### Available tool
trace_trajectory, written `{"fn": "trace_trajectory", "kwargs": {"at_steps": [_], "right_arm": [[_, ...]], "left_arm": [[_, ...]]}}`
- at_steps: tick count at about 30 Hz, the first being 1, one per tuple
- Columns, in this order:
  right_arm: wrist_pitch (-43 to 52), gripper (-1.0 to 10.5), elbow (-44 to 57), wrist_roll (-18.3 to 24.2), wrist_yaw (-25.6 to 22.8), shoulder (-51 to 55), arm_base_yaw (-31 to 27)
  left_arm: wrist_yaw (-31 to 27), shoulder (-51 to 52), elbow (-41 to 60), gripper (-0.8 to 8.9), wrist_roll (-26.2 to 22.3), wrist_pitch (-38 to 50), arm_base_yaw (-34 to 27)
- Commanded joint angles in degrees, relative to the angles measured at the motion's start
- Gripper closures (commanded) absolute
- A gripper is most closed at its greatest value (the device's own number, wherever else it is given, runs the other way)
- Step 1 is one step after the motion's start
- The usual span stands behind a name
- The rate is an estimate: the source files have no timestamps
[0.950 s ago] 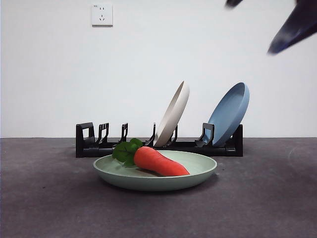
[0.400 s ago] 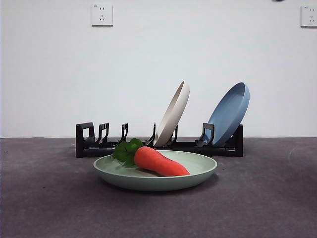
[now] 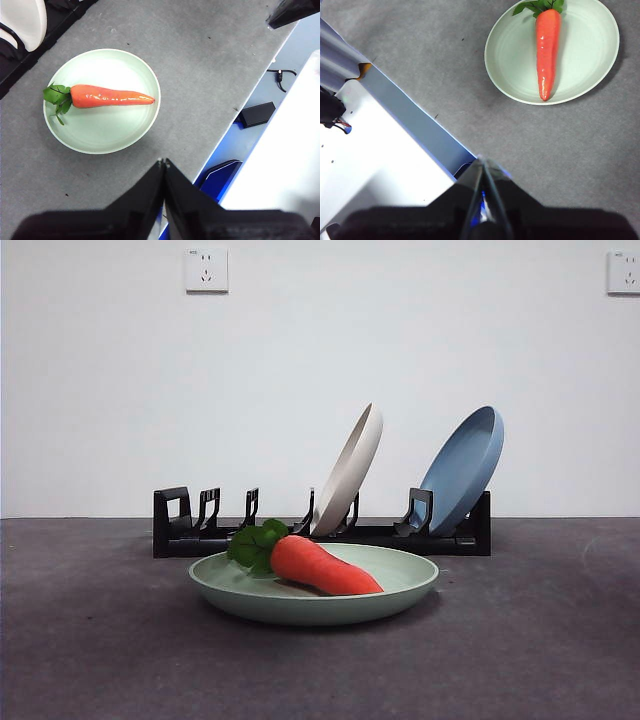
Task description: Take the green plate from the plate rack,put the plate on the table,take the carrot from the table,put the carrot in the plate
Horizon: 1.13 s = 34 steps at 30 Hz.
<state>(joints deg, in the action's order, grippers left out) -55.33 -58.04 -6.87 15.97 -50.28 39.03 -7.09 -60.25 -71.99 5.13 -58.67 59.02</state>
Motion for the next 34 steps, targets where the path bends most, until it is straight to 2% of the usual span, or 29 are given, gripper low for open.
{"fn": "trace_trajectory", "kwargs": {"at_steps": [1, 7, 10, 12, 15, 19, 23, 25, 29, 34], "right_arm": [[0.15, 9.5, 0.11, -0.15, 0.20, 0.15, 0.09], [0.15, 9.5, 0.11, -0.15, 0.20, 0.15, 0.09], [0.15, 9.5, 0.11, -0.15, 0.20, 0.15, 0.09], [0.15, 9.5, 0.11, -0.15, 0.20, 0.15, 0.09], [0.15, 9.5, 0.11, -0.17, 0.20, 0.20, 0.09], [0.13, 9.5, 0.11, -0.15, 0.17, 0.31, 0.09], [0.13, 9.5, 0.11, -0.15, 0.20, 0.33, 0.09], [0.15, 9.5, 0.11, -0.17, 0.20, 0.33, 0.09], [0.13, 9.5, 0.11, -0.15, 0.20, 0.33, 0.09], [0.13, 9.5, 0.11, -0.15, 0.20, 0.33, 0.09]], "left_arm": [[-0.11, 0.02, 0.24, 8.16, -0.39, 0.35, -0.15], [-0.31, 0.04, 0.26, 8.16, -0.50, 1.18, -0.22], [-4.22, 1.11, 0.28, 8.17, -2.38, 2.58, -1.84], [-7.04, 2.16, 0.35, 8.16, -4.22, 7.08, -4.50], [-7.02, 4.35, 1.40, 8.16, -8.83, 18.36, -10.21], [0.00, 8.07, 4.94, 8.17, -11.67, 34.14, -20.55], [8.66, 13.18, 12.52, 8.16, -12.28, 50.01, -31.36], [10.99, 16.61, 18.01, 8.16, -12.28, 56.70, -35.80], [11.54, 25.42, 30.77, 8.16, -12.28, 64.83, -42.07], [8.26, 35.19, 43.98, 8.16, -12.31, 66.05, -47.50]]}}
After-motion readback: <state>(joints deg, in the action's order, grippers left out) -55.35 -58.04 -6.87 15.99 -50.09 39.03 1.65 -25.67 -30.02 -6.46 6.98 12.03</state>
